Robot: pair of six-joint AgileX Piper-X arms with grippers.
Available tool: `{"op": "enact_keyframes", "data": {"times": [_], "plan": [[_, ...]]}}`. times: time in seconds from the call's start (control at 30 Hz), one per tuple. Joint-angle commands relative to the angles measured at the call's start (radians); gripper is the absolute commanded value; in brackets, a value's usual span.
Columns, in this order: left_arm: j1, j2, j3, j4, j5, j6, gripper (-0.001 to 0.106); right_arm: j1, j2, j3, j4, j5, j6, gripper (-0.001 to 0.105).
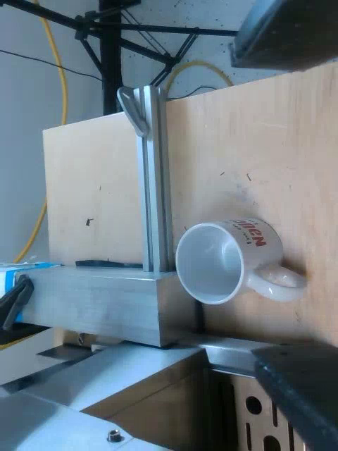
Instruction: Put the handle in the coffee machine
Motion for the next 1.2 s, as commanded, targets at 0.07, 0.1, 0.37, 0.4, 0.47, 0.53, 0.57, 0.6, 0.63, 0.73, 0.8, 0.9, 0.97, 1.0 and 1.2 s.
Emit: {"op": "enact_keyframes", "data": {"times": [0.07,0.1,0.37,0.4,0.47,0.53,0.57,0.6,0.63,0.73,0.8,0.9,0.97,1.0,1.2], "plan": [[0.0,-0.1,0.038,0.031,-0.015,-0.017,0.076,0.0,-0.145,-0.006,0.029,0.0,-0.015,0.079],[0.0,-0.124,0.055,0.041,-0.015,-0.017,0.076,0.0,-0.177,-0.006,0.033,0.001,-0.015,0.079],[0.0,-0.291,0.162,0.048,-0.021,-0.017,0.076,0.0,-0.356,-0.006,0.078,0.001,-0.017,0.079],[0.0,-0.333,0.182,0.048,-0.025,-0.017,0.076,0.0,-0.381,-0.006,0.078,0.001,-0.017,0.079],[0.0,-0.376,0.202,0.048,-0.024,-0.017,0.076,0.0,-0.427,-0.008,0.078,0.001,-0.017,0.079],[0.0,-0.394,0.21,0.048,-0.024,-0.017,0.076,0.0,-0.478,-0.008,0.085,0.001,-0.017,0.079],[0.0,-0.448,0.233,0.048,-0.056,-0.017,0.076,0.0,-0.489,-0.008,0.089,0.001,-0.017,0.079],[0.0,-0.468,0.243,0.048,-0.077,-0.017,0.076,0.0,-0.51,-0.008,0.107,0.001,-0.017,0.079],[0.0,-0.48,0.25,0.048,-0.09,-0.017,0.076,0.0,-0.523,-0.008,0.126,0.001,-0.017,0.079],[0.0,-0.506,0.266,0.046,-0.098,-0.017,0.076,0.0,-0.563,-0.01,0.192,0.001,-0.015,0.079],[0.0,-0.511,0.27,0.045,-0.098,-0.017,0.076,0.0,-0.565,-0.019,0.259,-0.003,-0.007,0.079],[0.0,-0.533,0.291,0.041,-0.099,-0.013,0.076,0.0,-0.563,-0.012,0.314,-0.026,-0.014,0.079],[0.0,-0.598,0.352,0.041,-0.099,-0.01,0.076,0.0,-0.563,-0.006,0.315,-0.034,-0.011,0.079],[0.0,-0.618,0.364,0.041,-0.099,-0.002,0.076,0.0,-0.563,-0.003,0.312,-0.034,-0.011,0.079],[0.0,-0.64,0.397,0.037,-0.101,0.022,0.076,0.0,-0.563,0.021,0.297,-0.036,-0.011,0.079]]}}
